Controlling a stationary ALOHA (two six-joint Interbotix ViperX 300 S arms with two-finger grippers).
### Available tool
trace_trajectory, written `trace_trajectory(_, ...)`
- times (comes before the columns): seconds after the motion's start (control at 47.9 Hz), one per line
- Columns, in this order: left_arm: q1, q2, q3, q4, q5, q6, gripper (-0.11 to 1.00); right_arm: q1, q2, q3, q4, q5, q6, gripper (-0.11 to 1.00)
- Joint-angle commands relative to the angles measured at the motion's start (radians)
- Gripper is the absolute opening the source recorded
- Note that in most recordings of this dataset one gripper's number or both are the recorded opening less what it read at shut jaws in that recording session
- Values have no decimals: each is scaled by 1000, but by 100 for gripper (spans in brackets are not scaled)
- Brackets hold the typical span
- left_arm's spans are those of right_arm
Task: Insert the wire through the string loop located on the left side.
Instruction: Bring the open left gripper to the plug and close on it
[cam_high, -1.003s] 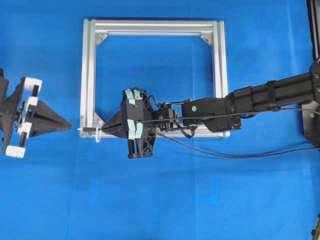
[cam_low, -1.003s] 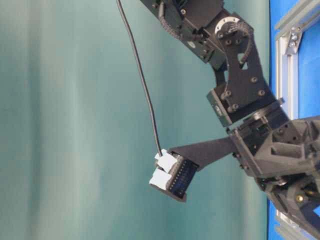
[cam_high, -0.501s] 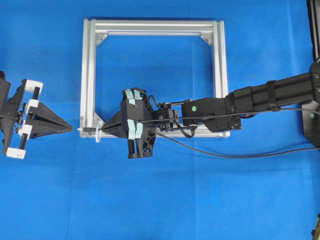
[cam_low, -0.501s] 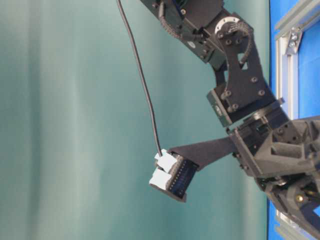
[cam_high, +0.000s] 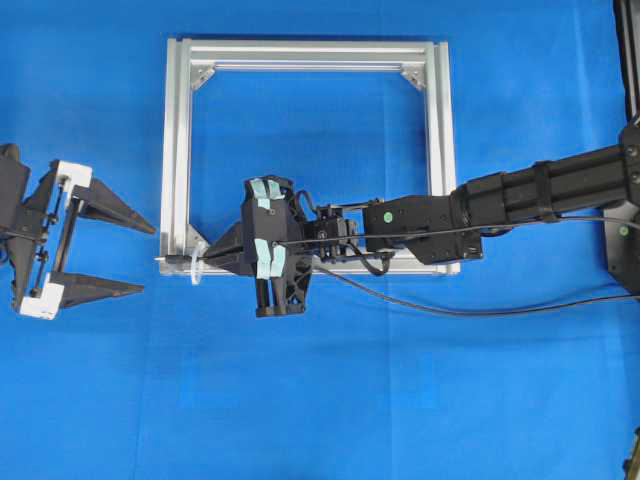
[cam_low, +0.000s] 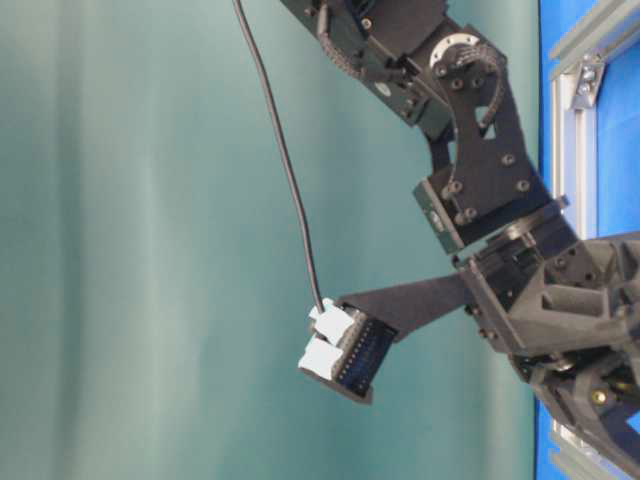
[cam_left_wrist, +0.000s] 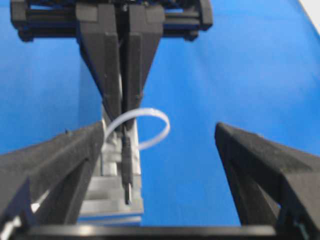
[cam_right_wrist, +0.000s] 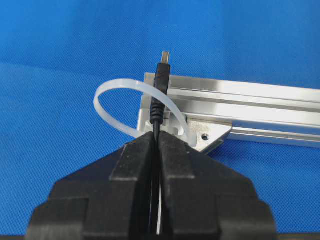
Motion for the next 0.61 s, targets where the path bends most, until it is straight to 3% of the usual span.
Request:
trace_trajectory(0.0, 3, 21, -28, 2, -8, 0, 87, -2, -23, -18, 2, -8, 2, 0)
trace_trajectory(0.397, 11, 298, -104, 2, -48, 0, 87, 0, -23, -17, 2, -8, 2, 0)
trace_trajectory(0.585, 23, 333, -107, 2, -61, 0, 86, 0, -23, -17, 2, -8, 2, 0)
